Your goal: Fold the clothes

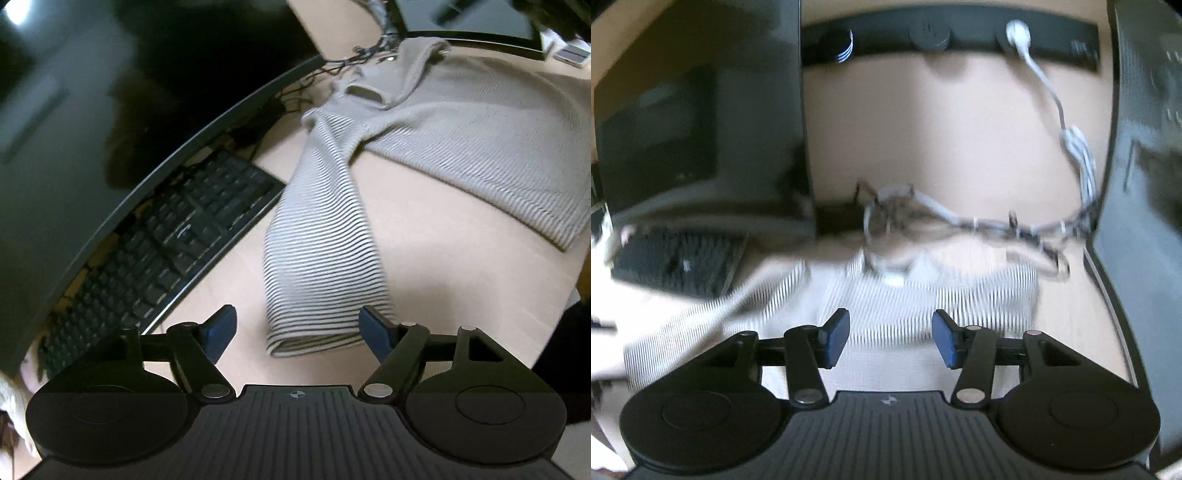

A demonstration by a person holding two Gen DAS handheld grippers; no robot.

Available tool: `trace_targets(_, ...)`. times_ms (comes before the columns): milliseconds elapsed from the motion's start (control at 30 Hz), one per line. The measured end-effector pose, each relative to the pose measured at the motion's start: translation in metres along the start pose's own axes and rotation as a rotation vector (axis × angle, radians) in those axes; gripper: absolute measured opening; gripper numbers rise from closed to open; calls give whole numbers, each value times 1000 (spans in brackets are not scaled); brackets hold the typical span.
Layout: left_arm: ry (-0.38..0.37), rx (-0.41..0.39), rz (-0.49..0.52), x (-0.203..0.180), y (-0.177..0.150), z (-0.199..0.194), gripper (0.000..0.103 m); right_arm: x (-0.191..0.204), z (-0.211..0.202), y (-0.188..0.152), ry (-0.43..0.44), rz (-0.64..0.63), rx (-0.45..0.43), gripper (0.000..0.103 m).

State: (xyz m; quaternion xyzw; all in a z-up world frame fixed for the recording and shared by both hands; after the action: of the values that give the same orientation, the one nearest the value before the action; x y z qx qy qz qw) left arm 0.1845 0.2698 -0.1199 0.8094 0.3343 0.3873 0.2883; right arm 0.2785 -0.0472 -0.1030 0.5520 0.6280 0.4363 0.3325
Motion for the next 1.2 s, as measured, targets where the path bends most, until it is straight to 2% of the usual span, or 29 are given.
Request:
trace_targets(100, 28, 2, -97, 8, 2, 6, 91, 17, 13, -16, -9, -115, 36, 49)
trace_targets(167, 42, -11, -168, 11, 7, 8, 95, 31, 31, -15, -8, -161, 24, 49)
trace_targets(333, 64, -46, -346, 12, 27, 10, 97, 65, 84, -6, -5, -225, -19, 50)
trace_targets(433, 69, -52, -384, 8, 33, 7, 98, 79, 125, -13, -3, -239, 26, 50)
trace_targets(467, 71, -47, -374, 7, 32, 5, 98, 78, 139, -20, -1, -237, 61, 44)
trace_targets(500, 74, -44, -364, 7, 31, 2, 98, 75, 150, -25, 2, -231, 90, 25)
trace_targets(533, 77, -43, -354, 7, 28, -3, 98, 71, 153, -24, 9, -206, 91, 23)
trace_targets(567, 82, -43, -350, 8, 25, -8, 99, 67, 153, -20, 18, -167, 78, 7)
trace_targets(633, 96, -52, -365, 14, 18, -18, 99, 63, 145, -1, 26, -105, 21, 6)
trace_targets(733, 99, -36, -389, 21, 4, -20, 99, 71, 132, 31, 110, -1, -48, 6)
trace_targets(800, 103, -25, -367, 24, -1, -17, 99, 80, 137, 36, 153, 56, -38, 6)
trace_targets(933, 96, -22, -335, 28, -5, -11, 99, 92, 161, 12, 154, 69, 35, 6)
trace_targets(1033, 99, -27, -341, 35, -7, -13, 99, 95, 166, -7, 130, 46, 91, 13)
trace_targets(1133, 135, -35, -381, 47, -10, -17, 99, 105, 132, 5, 118, -4, 4, 29)
trace_targets(1200, 170, -32, -435, 58, -14, -20, 99, 126, 101, 14, 199, -28, -38, 33)
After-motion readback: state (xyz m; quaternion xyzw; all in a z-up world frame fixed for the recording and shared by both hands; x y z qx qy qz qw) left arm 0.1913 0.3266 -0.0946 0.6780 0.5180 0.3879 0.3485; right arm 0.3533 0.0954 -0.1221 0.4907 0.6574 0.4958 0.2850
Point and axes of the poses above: each gripper's, at about its wrist camera, not at the fingertips, and z roughly the way its jaws point, x to its left, y to its top, the point moved 6 cm from there along z, roughly the way its jaws point, and after that the axes turned 13 degrees about -x, right-handed, at the moved point
